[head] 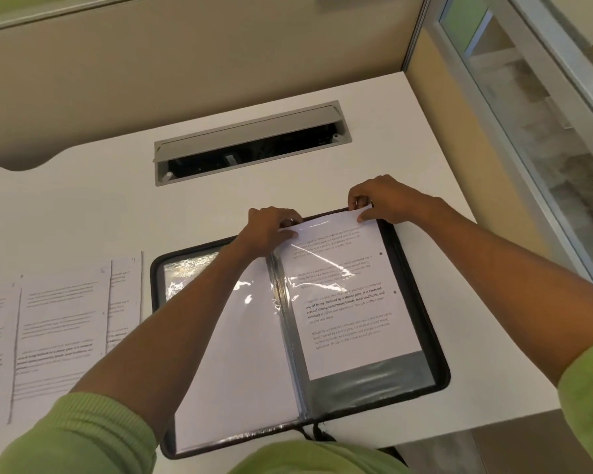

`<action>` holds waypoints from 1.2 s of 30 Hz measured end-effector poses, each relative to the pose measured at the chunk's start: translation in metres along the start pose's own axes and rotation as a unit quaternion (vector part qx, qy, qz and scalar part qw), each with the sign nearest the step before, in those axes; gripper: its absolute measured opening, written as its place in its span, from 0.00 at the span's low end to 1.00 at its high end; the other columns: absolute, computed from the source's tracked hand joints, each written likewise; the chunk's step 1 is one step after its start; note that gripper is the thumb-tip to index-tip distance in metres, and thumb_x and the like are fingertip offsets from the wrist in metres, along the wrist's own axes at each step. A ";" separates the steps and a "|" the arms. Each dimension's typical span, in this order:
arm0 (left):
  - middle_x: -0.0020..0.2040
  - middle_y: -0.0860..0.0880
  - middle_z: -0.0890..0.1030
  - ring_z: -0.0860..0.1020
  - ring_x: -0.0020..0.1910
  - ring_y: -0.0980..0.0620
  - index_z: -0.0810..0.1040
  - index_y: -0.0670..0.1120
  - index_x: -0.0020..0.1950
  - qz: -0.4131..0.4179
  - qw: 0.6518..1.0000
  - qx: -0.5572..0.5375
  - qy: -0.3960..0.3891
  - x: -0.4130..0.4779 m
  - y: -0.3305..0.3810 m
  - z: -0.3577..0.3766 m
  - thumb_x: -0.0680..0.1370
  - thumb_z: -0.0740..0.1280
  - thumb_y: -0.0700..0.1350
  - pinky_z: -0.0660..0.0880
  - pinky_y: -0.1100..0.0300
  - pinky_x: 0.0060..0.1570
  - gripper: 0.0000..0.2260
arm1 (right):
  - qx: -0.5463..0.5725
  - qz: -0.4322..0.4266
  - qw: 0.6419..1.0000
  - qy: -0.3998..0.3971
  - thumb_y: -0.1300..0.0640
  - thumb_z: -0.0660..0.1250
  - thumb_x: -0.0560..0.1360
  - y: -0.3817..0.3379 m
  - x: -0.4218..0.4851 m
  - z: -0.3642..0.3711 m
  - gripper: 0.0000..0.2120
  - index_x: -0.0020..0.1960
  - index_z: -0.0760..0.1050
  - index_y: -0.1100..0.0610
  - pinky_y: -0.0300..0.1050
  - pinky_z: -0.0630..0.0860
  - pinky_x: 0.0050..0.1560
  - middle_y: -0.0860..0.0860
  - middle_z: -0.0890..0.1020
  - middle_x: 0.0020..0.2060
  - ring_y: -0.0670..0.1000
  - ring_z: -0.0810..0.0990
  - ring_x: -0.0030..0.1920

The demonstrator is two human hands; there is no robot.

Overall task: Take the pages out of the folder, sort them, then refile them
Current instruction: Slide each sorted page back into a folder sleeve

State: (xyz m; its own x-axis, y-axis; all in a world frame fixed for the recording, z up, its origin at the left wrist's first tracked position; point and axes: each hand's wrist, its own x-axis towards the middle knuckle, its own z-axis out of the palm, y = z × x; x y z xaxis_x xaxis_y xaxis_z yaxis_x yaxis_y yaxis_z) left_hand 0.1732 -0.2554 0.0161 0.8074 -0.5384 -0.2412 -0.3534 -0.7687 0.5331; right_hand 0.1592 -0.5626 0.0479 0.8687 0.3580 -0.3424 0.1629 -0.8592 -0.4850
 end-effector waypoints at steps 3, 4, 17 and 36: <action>0.50 0.55 0.86 0.82 0.54 0.51 0.81 0.51 0.61 -0.007 1.000 0.005 0.002 0.001 0.003 0.005 0.82 0.68 0.41 0.66 0.48 0.64 0.10 | -0.010 -0.005 1.000 0.009 0.57 0.75 0.76 0.001 -0.001 0.000 0.08 0.54 0.81 0.55 0.46 0.72 0.53 0.50 0.83 0.47 0.52 0.80 0.49; 0.50 0.55 0.86 0.82 0.53 0.51 0.81 0.51 0.61 -0.002 1.000 0.016 0.000 0.000 0.005 0.006 0.82 0.67 0.41 0.65 0.49 0.62 0.09 | -0.015 -0.013 1.000 0.010 0.57 0.75 0.76 0.001 -0.002 0.000 0.07 0.53 0.82 0.54 0.47 0.71 0.56 0.48 0.83 0.47 0.50 0.79 0.49; 0.53 0.54 0.79 0.76 0.54 0.51 0.80 0.50 0.62 0.019 1.000 0.013 -0.014 0.003 0.020 0.016 0.79 0.74 0.51 0.61 0.49 0.59 0.13 | -0.042 0.013 0.999 -0.012 0.54 0.78 0.73 0.005 -0.001 0.009 0.12 0.53 0.80 0.52 0.44 0.58 0.53 0.48 0.81 0.48 0.51 0.78 0.49; 0.41 0.58 0.81 0.78 0.46 0.53 0.81 0.52 0.53 0.016 1.000 0.007 -0.026 0.010 0.049 0.031 0.76 0.75 0.50 0.59 0.51 0.54 0.07 | 0.205 0.105 0.921 0.312 0.62 0.68 0.80 -0.071 -0.116 0.097 0.10 0.60 0.79 0.55 0.42 0.75 0.61 0.47 0.80 0.55 0.46 0.77 0.56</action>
State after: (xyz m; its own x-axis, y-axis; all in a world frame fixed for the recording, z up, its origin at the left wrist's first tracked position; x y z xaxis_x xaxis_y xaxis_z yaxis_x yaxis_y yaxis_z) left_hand 0.1495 -0.3094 0.0141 0.7707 -0.5790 -0.2658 -0.3852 -0.7558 0.5295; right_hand 0.0011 -0.5076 0.0443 0.9815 -0.1913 0.0042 -0.1192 -0.6287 -0.7685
